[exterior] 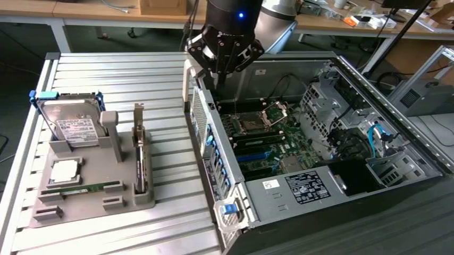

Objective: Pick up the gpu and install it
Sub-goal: 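Reach for the gpu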

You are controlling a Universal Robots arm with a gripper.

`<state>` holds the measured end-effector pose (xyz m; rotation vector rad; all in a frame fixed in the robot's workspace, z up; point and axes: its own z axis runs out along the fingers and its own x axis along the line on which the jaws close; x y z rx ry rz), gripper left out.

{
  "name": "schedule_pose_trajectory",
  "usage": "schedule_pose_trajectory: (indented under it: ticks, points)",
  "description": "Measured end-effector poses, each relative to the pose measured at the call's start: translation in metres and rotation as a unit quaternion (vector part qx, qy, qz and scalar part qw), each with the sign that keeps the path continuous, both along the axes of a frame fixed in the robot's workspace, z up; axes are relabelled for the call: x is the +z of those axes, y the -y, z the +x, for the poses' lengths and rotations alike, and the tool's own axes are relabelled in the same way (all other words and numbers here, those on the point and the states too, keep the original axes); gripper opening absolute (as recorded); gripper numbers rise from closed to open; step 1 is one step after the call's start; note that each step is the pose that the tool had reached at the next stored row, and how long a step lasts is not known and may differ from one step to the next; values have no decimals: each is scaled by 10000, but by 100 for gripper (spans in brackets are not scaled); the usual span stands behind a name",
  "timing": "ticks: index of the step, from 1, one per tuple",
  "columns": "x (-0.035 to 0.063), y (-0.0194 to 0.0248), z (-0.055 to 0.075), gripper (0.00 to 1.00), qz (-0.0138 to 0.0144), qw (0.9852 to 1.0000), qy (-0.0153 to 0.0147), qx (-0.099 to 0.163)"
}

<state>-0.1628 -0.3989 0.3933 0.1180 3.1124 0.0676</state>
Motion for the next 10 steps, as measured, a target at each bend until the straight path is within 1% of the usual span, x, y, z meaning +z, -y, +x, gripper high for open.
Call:
schedule_pose_trajectory:
  ticks: [10]
  points:
    - [0,0,-59,11,0,10000,0,0]
